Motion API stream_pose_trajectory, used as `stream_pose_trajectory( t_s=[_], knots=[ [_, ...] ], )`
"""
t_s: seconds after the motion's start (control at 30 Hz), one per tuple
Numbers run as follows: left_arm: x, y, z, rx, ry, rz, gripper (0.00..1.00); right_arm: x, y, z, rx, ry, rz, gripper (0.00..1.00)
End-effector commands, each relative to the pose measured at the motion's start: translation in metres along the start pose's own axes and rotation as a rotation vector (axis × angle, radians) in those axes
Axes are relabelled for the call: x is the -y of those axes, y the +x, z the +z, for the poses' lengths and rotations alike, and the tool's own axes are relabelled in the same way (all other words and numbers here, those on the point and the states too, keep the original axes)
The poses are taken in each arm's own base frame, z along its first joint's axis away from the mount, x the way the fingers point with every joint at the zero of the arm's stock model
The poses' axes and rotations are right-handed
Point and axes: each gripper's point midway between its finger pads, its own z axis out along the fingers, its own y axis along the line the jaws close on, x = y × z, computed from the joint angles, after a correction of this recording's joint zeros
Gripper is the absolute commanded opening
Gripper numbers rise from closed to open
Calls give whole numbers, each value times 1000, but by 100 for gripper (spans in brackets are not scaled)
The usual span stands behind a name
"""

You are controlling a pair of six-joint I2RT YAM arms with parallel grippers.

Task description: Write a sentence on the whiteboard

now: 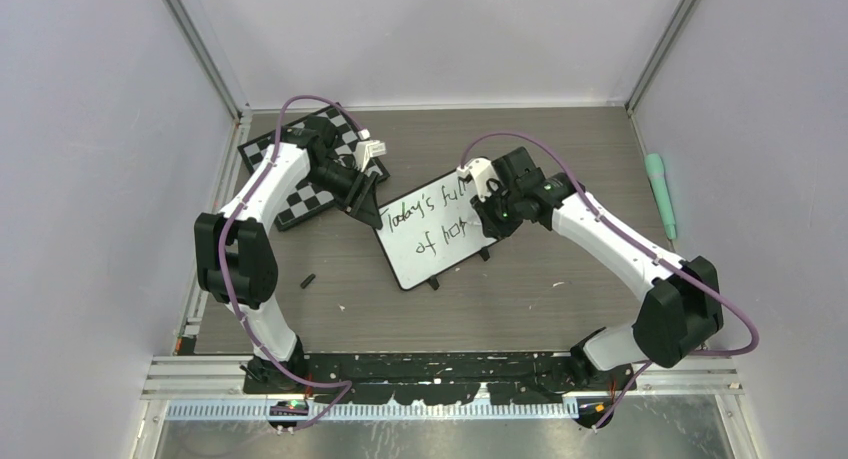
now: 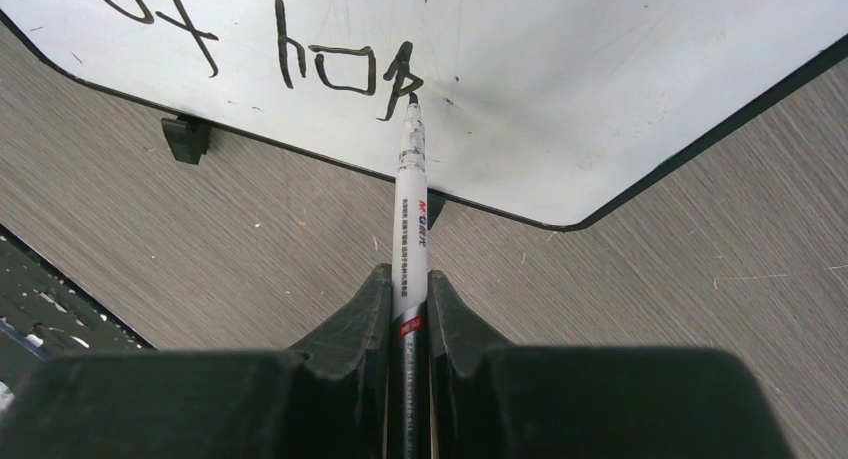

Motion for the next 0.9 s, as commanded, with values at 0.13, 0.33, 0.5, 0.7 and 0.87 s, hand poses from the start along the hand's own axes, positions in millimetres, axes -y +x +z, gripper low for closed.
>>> stream_pose_trajectory(
  t_s=[0.13, 0.33, 0.5, 0.7, 0.87],
  knots=[
    [10, -8, -9, 29, -7, 49, 49, 8, -11, 3, 16, 25, -19, 0],
    [8, -8, -7, 28, -5, 45, 50, 16, -8, 8, 4, 50, -27, 0],
    [9, -9, -7, 28, -6, 48, 50, 27, -7, 4, 8, 73, -11, 0],
    [8, -9, -7, 29, -2, 43, 50, 35, -16, -2, 32, 90, -2, 0],
    [8, -11, -8, 31, -4, 46, 50, 32, -21, -3, 39, 70, -1, 0]
  ],
)
